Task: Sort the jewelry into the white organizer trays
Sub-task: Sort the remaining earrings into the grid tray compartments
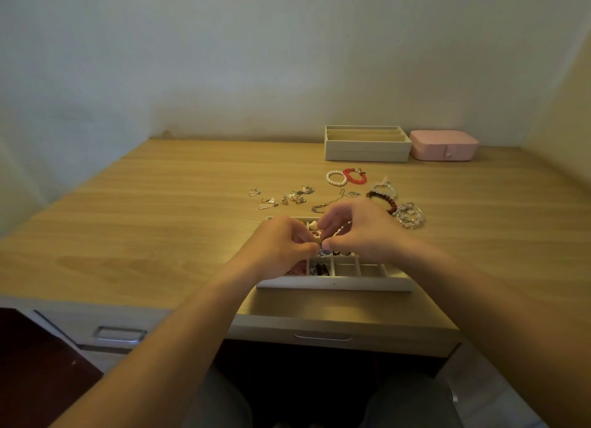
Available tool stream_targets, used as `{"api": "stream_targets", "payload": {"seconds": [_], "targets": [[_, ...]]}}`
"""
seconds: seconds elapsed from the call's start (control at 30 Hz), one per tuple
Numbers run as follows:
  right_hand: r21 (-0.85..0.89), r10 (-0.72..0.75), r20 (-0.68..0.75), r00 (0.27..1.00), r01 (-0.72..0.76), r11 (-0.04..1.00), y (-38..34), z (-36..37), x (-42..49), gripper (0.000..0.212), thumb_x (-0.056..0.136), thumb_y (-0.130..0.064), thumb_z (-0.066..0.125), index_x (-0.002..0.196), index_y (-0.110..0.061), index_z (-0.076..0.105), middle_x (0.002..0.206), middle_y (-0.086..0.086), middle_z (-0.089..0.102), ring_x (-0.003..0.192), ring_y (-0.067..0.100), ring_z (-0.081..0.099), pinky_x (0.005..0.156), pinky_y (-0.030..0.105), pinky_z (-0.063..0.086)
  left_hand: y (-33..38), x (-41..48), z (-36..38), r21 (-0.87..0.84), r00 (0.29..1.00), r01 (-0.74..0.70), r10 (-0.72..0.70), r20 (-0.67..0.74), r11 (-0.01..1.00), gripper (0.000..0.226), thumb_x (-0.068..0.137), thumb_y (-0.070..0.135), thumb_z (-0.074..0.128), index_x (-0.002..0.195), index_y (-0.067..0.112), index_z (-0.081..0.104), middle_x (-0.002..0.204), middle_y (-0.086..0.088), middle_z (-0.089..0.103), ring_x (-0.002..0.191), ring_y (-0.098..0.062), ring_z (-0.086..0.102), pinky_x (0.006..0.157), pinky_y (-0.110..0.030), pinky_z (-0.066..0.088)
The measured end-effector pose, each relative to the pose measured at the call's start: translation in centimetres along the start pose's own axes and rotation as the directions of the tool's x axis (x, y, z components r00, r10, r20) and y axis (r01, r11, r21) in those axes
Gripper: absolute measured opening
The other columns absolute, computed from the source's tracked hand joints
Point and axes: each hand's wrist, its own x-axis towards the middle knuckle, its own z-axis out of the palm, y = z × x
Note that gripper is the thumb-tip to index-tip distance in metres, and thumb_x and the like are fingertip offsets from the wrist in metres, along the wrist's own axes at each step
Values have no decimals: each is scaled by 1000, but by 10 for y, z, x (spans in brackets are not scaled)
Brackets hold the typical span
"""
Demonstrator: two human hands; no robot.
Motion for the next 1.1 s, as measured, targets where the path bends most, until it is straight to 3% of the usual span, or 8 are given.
{"api": "stream_targets", "payload": {"seconds": [0.17, 0.27, 0.37, 0.67, 0.8, 0.9, 1.0, 1.1], "targets": [[-8, -11, 129, 992, 12, 1000, 2, -3, -1, 28, 75, -8, 88, 98, -17, 76, 89, -2, 78, 83, 8, 74, 82, 34, 63, 2, -2, -4, 60, 999, -20, 17, 42, 998, 4, 84, 31, 78, 83, 28, 81, 83, -6, 72, 80, -22, 63, 69, -36, 52], [-17, -17, 178, 984, 20, 1000, 0, -2, -1, 28, 76, -4, 85, 101, -15, 76, 88, -2, 78, 81, 7, 74, 78, 30, 63, 2, -2, -4, 98, 999, -17, 12, 52, 995, 1, 81, 29, 81, 81, 29, 81, 79, 1, 70, 70, -11, 58, 60, -22, 45], [-98, -22, 186, 982, 41, 994, -2, 4, 0, 28, 77, -7, 85, 100, -19, 76, 84, -9, 77, 75, -2, 71, 68, 16, 56, 2, 0, -3, 131, 997, -25, 14, 80, 991, 3, 79, 27, 81, 80, 30, 81, 68, 14, 63, 64, -2, 53, 54, -16, 37], [-173, -17, 126, 992, 39, 984, -3, 0, 2, 32, 73, -14, 91, 101, -19, 75, 83, -7, 74, 75, 2, 70, 61, 12, 49, 6, 6, -1, 234, 993, -13, -14, 114, 972, 13, 76, 36, 75, 75, 25, 80, 68, 1, 71, 67, -18, 65, 60, -33, 52], [-171, 5, 147, 989, 21, 985, -1, 0, 3, 33, 74, -17, 91, 102, -20, 75, 86, -5, 76, 75, 1, 72, 63, 13, 54, 6, 7, -3, 175, 995, 11, -28, 91, 985, 16, 79, 33, 74, 73, 19, 78, 70, -5, 70, 58, -13, 52, 55, -26, 40], [-191, 7, 154, 988, 23, 981, 1, 4, 3, 32, 73, -19, 91, 102, -20, 76, 84, -6, 77, 75, 3, 72, 72, 23, 60, 6, 6, -5, 164, 991, -9, -14, 136, 986, 10, 81, 29, 74, 78, 22, 80, 72, 1, 72, 59, -7, 56, 53, -21, 42], [-233, -15, 143, 990, 48, 971, 0, 7, 5, 31, 72, -22, 92, 98, -21, 76, 83, -8, 76, 73, 2, 71, 66, 17, 57, 5, 4, -6, 156, 987, -28, 2, 163, 987, 7, 81, 24, 74, 82, 25, 81, 64, 8, 66, 53, 2, 54, 45, -11, 36], [-256, -41, 147, 988, 78, 964, 0, 10, 7, 30, 71, -21, 92, 96, -21, 75, 80, -8, 75, 70, 2, 70, 62, 16, 55, 6, 2, -7, 166, 984, -50, 21, 175, 985, 10, 81, 22, 74, 85, 27, 81, 53, 14, 57, 48, 5, 49, 42, -9, 30]]}}
